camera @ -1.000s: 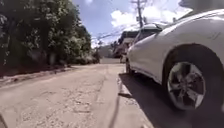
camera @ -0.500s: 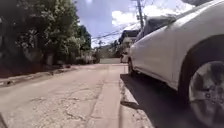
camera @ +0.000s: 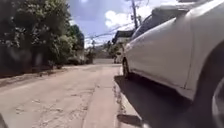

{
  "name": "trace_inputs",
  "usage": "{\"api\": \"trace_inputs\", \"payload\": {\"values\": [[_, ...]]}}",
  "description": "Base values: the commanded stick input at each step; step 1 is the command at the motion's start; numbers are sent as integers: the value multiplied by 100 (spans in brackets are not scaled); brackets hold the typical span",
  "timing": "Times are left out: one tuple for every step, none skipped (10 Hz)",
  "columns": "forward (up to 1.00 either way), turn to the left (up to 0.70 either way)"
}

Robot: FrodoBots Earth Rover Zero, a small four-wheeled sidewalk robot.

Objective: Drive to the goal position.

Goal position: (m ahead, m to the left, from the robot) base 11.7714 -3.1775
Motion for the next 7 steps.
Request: {"api": "trace_inputs", "payload": {"values": [[70,0],[70,0],[70,0],[70,0],[70,0],[70,0],[70,0]]}}
